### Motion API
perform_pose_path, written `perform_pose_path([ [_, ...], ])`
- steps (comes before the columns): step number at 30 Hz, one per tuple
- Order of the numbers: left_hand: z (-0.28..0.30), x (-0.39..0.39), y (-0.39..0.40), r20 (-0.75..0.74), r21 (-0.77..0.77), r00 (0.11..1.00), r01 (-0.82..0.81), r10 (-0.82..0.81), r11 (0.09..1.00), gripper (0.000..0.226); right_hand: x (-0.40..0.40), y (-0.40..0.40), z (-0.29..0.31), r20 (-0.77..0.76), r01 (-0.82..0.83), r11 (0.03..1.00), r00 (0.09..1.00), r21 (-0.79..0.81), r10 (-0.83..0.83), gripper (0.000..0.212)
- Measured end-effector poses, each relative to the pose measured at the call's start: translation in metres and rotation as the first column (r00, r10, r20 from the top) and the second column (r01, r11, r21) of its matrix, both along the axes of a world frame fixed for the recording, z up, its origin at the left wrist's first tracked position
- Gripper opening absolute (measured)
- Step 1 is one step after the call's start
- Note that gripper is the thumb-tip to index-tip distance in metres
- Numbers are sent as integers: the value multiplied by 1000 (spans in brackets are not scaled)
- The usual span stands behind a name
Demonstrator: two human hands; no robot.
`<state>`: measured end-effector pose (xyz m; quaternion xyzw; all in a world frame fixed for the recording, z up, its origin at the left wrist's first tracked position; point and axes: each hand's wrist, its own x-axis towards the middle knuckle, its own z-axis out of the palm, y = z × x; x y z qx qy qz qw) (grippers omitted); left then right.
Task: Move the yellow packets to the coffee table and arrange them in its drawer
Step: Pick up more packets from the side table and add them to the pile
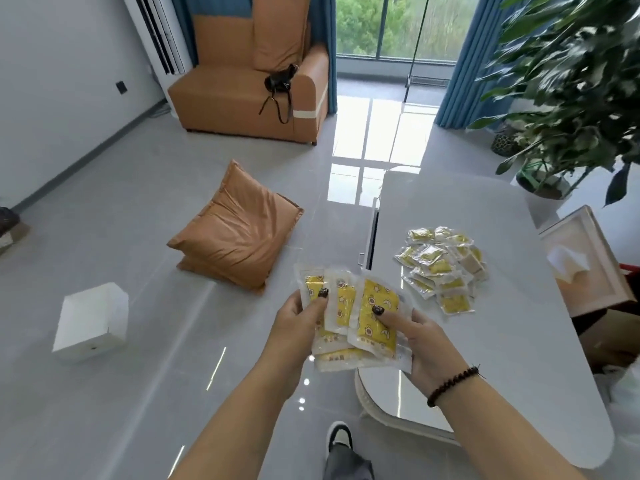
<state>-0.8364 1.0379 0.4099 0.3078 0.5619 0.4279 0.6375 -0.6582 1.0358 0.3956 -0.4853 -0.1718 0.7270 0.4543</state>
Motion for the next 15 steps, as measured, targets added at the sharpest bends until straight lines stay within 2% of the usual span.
perform_pose_path([
  [3,-1,6,50,5,6,1000,4,-4,1000,17,8,45,-2,-40,46,999,998,5,-46,36],
  [6,-3,8,98,-24,-1,999,-25,25,1000,15,14,90,-2,-85,68,998,994,-11,-69,45],
  [9,2,5,145,-36,15,999,-29,29,999,13,16,133,4,-99,46,999,994,-21,-48,43],
  [13,6,2,197,-61,47,998,5,-2,999,30,11,186,7,-109,46,999,993,-24,-49,48],
  [15,6,1,221,-45,39,999,20,-19,999,31,9,209,4,-85,85,995,992,-47,-88,37],
])
